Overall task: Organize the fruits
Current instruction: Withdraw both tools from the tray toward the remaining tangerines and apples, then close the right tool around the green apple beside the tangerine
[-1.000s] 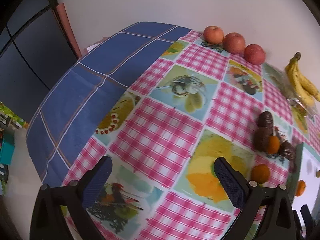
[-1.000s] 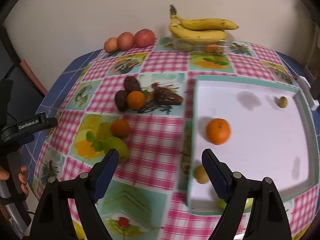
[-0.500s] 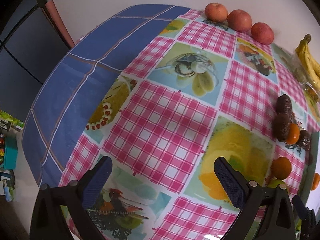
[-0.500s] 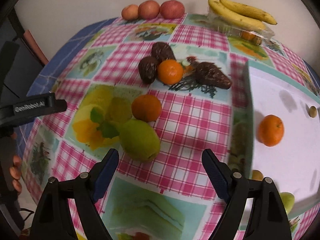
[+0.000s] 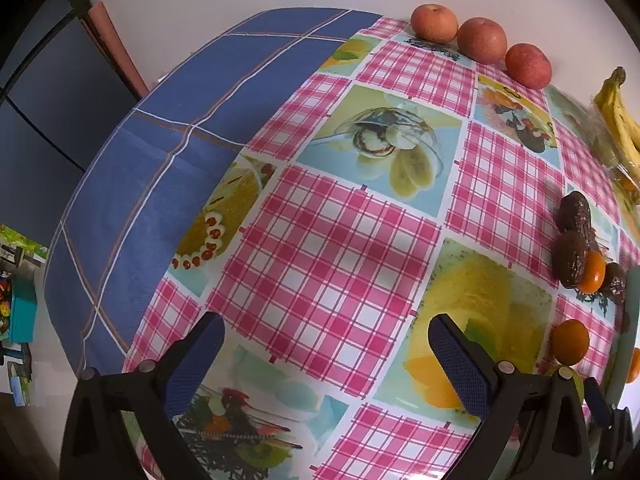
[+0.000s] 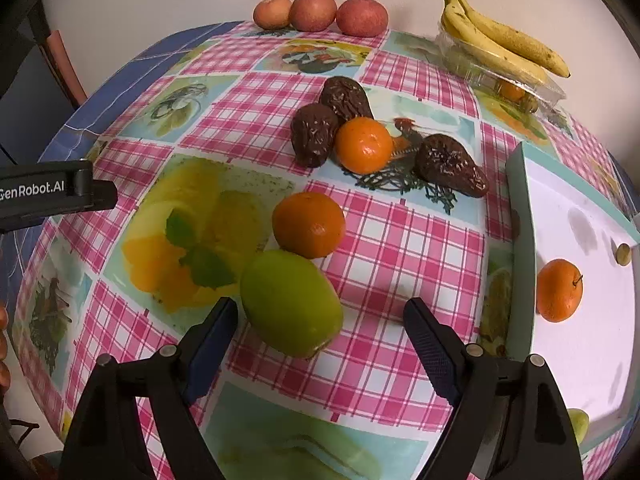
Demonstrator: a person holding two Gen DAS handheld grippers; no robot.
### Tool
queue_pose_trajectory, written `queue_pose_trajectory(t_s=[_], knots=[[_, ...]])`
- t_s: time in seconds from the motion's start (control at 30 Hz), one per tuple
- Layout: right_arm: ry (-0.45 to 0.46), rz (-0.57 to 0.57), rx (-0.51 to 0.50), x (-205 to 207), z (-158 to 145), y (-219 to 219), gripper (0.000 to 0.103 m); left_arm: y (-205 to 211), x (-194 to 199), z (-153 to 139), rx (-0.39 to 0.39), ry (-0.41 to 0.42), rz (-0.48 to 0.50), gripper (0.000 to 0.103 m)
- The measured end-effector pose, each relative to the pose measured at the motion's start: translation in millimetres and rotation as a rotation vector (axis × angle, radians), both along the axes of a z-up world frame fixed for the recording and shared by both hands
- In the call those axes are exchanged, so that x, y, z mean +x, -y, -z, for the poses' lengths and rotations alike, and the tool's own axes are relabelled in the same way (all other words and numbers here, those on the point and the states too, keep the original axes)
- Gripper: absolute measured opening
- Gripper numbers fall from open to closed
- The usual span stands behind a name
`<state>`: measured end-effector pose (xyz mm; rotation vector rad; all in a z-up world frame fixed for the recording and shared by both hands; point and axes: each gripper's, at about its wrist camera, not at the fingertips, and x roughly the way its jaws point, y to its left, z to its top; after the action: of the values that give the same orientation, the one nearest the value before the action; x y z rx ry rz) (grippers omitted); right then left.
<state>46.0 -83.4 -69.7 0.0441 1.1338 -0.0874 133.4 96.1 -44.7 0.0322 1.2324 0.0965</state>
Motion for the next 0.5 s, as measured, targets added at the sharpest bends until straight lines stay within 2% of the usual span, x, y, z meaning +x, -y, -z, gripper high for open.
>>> queue_pose_trajectory(t_s=[0.27,0.47,0.5], knots=[[0.024,0.031,0.052,-2.0,-3.4,5.1,0.085,1.7,-3.1,-2.6,0.003,0.005,0.002,0.103],[0.045,0.027,0.086,-2.6,-7.9,5.7,0.077,4.0,-4.0,-5.3,0.008,0.014,0.011,0.103],[0.042,0.022,0.091,-2.4,-7.3,4.8,0.072,4.3,-3.9,-5.7,0.009,0.014,0.013,0.103]])
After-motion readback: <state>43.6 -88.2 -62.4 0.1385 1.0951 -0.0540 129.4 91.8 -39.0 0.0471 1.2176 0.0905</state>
